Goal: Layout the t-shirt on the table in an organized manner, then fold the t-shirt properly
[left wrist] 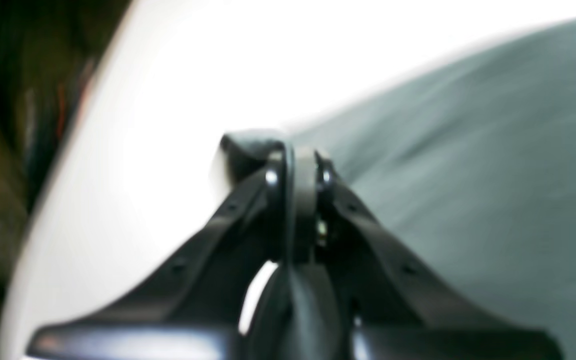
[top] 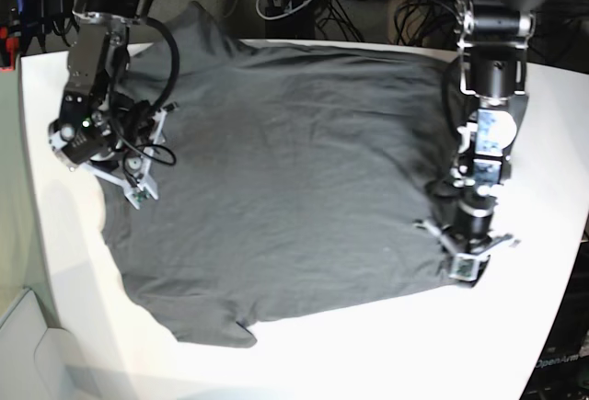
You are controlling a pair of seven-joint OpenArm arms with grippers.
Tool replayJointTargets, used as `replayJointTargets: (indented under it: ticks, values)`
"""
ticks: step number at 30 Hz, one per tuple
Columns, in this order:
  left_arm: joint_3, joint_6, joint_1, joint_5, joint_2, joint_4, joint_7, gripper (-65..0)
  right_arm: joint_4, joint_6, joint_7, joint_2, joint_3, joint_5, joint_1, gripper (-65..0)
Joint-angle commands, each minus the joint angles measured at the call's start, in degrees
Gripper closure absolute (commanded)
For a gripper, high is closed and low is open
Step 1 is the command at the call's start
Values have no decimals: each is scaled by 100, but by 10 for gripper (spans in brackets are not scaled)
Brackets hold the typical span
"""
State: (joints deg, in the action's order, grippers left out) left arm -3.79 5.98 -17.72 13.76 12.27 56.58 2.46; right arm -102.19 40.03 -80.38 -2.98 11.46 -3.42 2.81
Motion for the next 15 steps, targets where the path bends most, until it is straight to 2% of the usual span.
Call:
replayJointTargets:
  ticks: [1,8,10,15]
  values:
    - [199,-31,88,167,34,342,119,-4,-80,-3,38,-40,10,-32,93,-273]
    - [2186,-31,844,1793,34,1327,110,-6,-80,-3,38,-49,10,-32,102,-273]
    - [2414,-31,1055,2224,-18,1432,110,-8,-80,-3,38,-58,10,-32,119,-273]
    - [2450,-31,1582,3244,-159,1705,110,-10,-80,-3,38,-58,10,-32,119,-273]
